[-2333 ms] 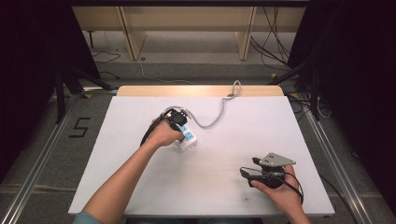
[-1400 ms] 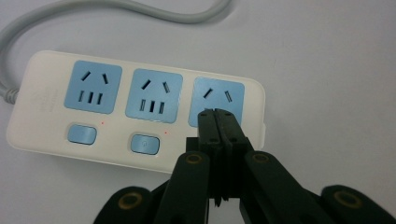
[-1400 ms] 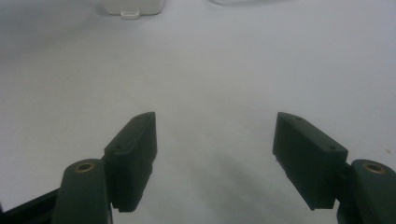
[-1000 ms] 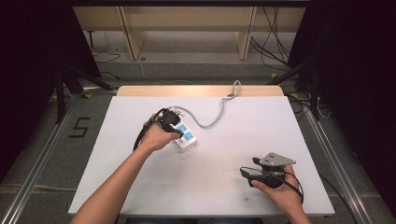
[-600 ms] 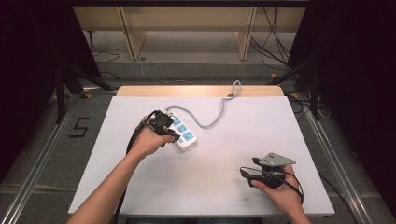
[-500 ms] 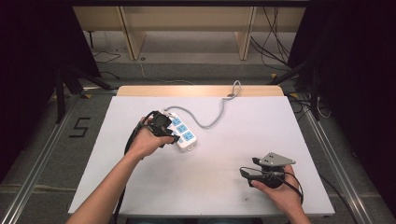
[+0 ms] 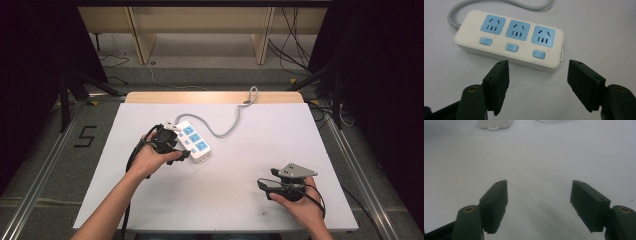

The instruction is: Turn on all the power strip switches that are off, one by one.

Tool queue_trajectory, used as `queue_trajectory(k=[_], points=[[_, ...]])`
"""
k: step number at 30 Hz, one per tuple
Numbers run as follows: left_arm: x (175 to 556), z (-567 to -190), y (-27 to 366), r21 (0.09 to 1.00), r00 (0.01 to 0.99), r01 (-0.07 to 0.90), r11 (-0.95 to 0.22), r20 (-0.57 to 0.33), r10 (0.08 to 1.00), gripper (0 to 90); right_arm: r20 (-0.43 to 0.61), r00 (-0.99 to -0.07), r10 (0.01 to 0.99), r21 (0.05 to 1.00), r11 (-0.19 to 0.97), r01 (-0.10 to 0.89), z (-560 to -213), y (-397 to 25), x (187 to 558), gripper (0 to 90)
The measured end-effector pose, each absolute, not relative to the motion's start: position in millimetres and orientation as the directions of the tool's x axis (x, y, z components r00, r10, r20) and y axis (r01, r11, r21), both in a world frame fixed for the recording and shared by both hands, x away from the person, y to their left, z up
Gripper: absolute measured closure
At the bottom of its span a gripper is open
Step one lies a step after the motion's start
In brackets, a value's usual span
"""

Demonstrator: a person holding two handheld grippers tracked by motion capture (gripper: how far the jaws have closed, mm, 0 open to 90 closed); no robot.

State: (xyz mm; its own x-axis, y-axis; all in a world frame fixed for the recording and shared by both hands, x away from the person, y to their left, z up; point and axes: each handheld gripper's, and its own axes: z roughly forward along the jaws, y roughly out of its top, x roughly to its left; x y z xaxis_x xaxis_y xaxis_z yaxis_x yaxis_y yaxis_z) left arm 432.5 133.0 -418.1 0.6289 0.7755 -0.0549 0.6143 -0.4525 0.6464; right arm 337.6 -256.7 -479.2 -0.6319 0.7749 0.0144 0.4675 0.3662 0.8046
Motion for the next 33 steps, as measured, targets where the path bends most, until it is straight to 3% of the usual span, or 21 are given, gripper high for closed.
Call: queue_trajectory(k=[15, 33], points=[[412, -430, 161, 0.727, 0.626, 0.548, -0.413, -0.03, 0.779, 28.6, 0.015, -0.617, 0.787, 0.81, 0.352, 0.469, -478, -263, 338, 31.4], [390, -435, 194, 0.758, 0.607, 0.522, -0.391, -0.009, 0.795, 23.8, 0.014, -0.606, 0.796, 0.81, 0.346, 0.473, -476, -268, 338, 31.5]])
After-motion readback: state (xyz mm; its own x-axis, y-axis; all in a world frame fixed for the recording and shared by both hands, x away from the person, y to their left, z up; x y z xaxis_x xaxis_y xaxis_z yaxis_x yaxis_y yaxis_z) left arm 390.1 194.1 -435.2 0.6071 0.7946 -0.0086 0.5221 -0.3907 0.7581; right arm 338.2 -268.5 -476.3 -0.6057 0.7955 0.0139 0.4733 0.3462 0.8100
